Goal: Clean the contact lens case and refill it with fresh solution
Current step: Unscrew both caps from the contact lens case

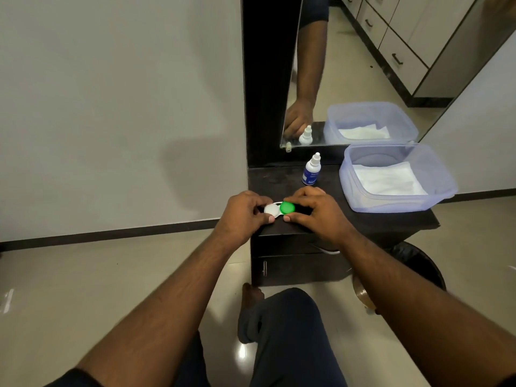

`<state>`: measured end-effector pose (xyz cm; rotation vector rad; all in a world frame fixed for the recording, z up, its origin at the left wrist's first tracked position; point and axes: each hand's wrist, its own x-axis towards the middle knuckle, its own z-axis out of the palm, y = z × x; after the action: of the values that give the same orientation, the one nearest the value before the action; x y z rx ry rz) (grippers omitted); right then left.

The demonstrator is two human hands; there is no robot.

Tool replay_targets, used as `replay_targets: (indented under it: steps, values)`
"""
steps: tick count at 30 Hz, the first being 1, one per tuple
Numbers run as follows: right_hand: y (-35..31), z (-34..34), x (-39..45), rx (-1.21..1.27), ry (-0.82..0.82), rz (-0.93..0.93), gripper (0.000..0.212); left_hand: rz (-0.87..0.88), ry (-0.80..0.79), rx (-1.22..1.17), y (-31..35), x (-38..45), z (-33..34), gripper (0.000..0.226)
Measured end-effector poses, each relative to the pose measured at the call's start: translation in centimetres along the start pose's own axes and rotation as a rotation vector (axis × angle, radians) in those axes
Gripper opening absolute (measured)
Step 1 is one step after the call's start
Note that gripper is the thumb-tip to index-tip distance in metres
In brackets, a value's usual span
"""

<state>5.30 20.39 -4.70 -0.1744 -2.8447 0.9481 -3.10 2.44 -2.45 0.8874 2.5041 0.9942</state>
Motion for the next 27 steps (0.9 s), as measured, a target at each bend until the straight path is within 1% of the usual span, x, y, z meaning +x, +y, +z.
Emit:
replay_targets:
  steps: [5, 10, 12, 15, 16, 17, 19, 20, 21, 23, 27]
  values:
    - [0.1, 0.1, 0.1, -0.017, 0.020, -0.017, 0.044, -0.001, 0.035, 0.060, 0.3, -0.4, 0.5, 0.038]
    - [0.6, 0.4, 0.0, 0.007, 0.065, -0.034, 0.044, 0.000, 0.117, 0.131, 0.2, -0.3, 1.7, 0.036]
    - [0.7, 0.5, 0.0, 0.009, 0.074, -0.035, 0.045, 0.000, 0.169, 0.109, 0.2, -0.5, 2.1, 0.035]
    - [0.7, 0.1, 0.0, 0.021, 0.064, -0.034, 0.045, 0.001, 0.261, 0.003, -0.1, -0.7, 2.3, 0.033]
    - [0.7, 0.1, 0.0, 0.031, 0.065, -0.036, 0.045, 0.008, 0.274, -0.023, -0.2, -0.8, 2.3, 0.037]
    - [0.6, 0.0, 0.0, 0.043, 0.066, -0.037, 0.044, 0.024, 0.270, -0.054, -0.3, -0.9, 2.3, 0.046]
    - [0.5, -0.1, -0.1, 0.067, 0.058, -0.030, 0.043, 0.078, 0.207, -0.118, -0.3, -1.1, 2.2, 0.067]
    - [0.4, -0.1, 0.0, 0.076, 0.055, -0.022, 0.042, 0.103, 0.168, -0.123, -0.3, -1.1, 2.2, 0.070]
    - [0.4, 0.0, 0.0, 0.085, 0.054, -0.013, 0.042, 0.120, 0.142, -0.109, -0.4, -1.2, 2.1, 0.066]
    - [0.3, 0.0, 0.1, 0.105, 0.057, 0.002, 0.041, 0.121, 0.151, -0.080, -0.7, -1.3, 2.0, 0.052]
    - [0.4, 0.1, 0.1, 0.114, 0.045, 0.019, 0.042, 0.127, 0.275, -0.142, -1.5, -1.8, 2.2, 0.035]
